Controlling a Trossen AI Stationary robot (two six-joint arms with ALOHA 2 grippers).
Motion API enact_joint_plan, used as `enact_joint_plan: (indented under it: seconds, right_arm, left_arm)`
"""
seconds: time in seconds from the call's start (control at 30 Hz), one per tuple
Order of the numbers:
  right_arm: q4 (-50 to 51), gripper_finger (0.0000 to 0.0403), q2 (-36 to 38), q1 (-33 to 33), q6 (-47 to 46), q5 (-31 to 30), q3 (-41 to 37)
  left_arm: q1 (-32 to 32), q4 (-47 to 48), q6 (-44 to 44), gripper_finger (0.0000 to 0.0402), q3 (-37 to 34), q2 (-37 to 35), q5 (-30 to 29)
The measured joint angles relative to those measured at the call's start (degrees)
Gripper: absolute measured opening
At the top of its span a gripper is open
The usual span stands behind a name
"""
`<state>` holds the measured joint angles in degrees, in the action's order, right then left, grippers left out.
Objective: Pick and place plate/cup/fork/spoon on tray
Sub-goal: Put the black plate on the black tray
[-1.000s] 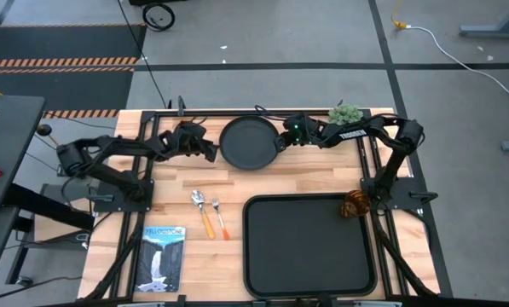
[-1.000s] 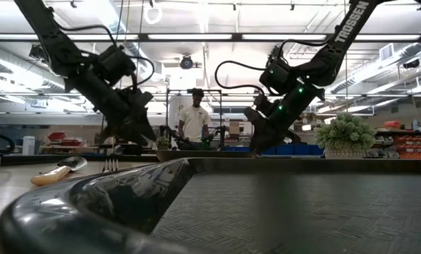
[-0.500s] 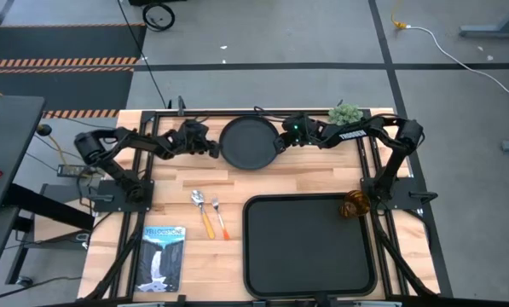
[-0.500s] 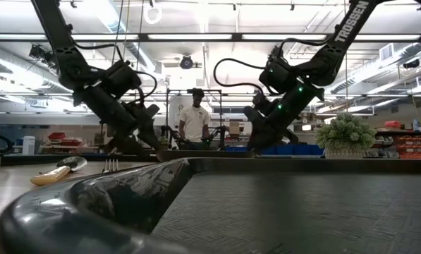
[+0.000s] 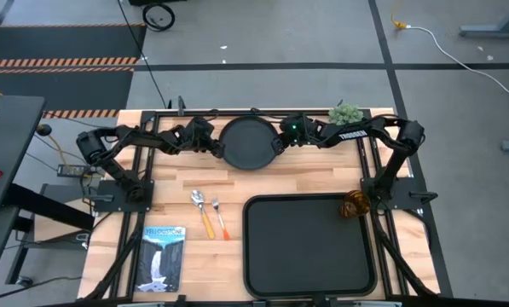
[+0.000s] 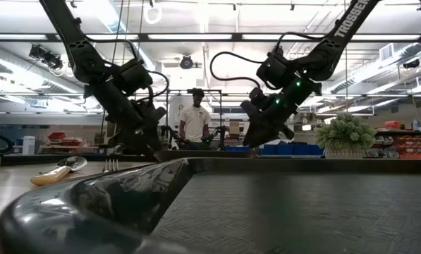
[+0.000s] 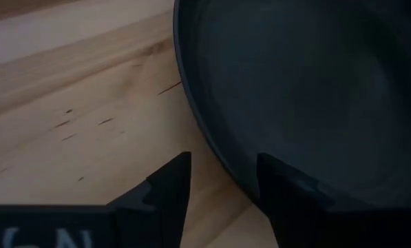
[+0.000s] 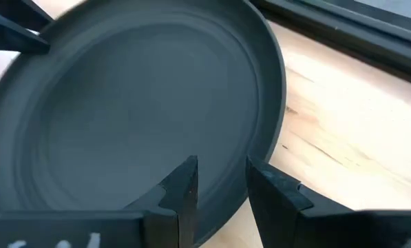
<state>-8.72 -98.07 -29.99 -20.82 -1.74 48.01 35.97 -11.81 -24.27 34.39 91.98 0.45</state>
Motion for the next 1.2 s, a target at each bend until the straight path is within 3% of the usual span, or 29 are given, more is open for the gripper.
enact_joint_plan:
  seconds: [0.57, 0.93, 1.2]
  right_arm:
    - [5.05, 0.0128, 4.11, 1.59, 1.52, -0.22, 0.01]
    - [9.53, 0.0128, 12.99, 1.74, 2.96, -1.77, 0.02]
    - [13.39, 0.0128, 17.67, 2.13, 3.02, -1.7, 0.02]
  left_arm:
    - [0.19, 2.8, 3.1, 0.0111, 0.04, -0.09, -0.24]
    - [0.15, 2.14, 3.07, 0.0013, 0.12, -0.19, -0.54]
    - [0.61, 1.8, 4.0, 0.0013, 0.91, -0.34, -1.59]
